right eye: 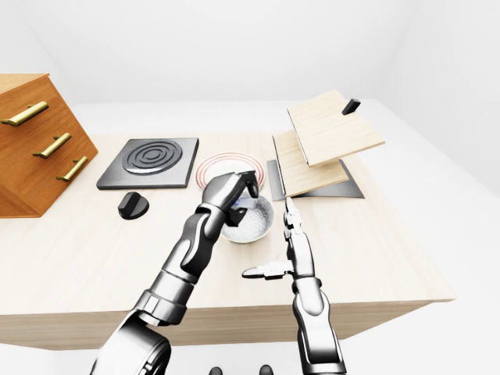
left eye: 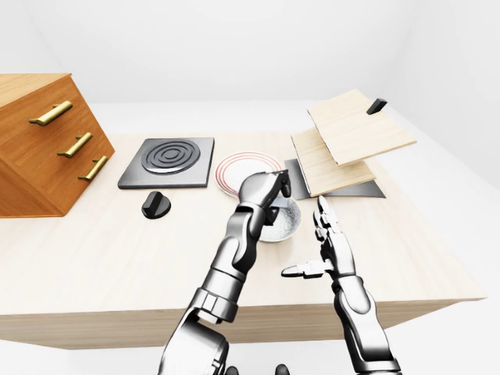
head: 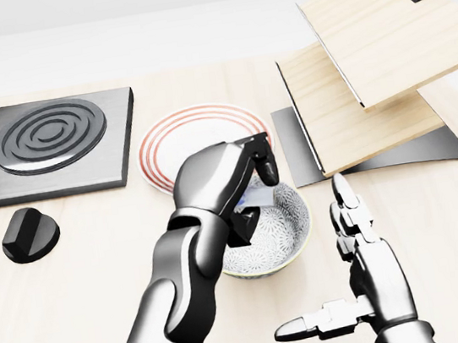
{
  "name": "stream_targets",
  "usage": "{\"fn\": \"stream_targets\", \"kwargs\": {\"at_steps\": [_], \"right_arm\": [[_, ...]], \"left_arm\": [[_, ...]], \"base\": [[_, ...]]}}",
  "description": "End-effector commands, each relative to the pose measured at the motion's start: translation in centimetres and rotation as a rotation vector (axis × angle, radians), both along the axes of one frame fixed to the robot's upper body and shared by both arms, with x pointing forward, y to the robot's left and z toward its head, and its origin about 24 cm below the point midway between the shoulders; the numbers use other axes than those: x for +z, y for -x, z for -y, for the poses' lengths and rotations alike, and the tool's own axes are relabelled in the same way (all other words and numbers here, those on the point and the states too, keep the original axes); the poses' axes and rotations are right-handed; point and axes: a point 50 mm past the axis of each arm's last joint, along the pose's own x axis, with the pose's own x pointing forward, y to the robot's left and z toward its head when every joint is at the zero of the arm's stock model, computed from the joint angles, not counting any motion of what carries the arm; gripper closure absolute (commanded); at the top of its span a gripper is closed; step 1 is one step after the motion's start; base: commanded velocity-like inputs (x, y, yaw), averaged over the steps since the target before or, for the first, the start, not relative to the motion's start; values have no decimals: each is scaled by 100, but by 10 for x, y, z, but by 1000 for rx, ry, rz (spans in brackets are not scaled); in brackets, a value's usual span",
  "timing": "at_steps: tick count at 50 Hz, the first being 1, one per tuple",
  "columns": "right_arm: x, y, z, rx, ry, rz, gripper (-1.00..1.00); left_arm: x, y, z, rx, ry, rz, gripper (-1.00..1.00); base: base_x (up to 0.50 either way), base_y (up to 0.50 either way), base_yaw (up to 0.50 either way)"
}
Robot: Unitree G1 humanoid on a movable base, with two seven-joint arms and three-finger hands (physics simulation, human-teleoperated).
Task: Pick up the cream cheese and put it in the bowl.
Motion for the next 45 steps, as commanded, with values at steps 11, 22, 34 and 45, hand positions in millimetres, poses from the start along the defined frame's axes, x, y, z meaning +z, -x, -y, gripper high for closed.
{"fn": "stream_targets", "kwargs": {"at_steps": [11,22,34,45], "right_arm": [[4,1,0,4,-14,1,-100],[4,1,1,4,-15,0,-100],[2,0,-1,8,-12,-3,-100],[1,0,-1,9,-13,-6,-100]], "left_arm": [[-20,-3,17,-24,69,-101,100],[-23,-3,18,-23,61,-108,100],[-17,-2,12,-5,52,-58,-100],[18,3,10,-25,46,78,-100]], "base": [[0,0,0],[0,0,0],[0,0,0],[0,0,0]]}}
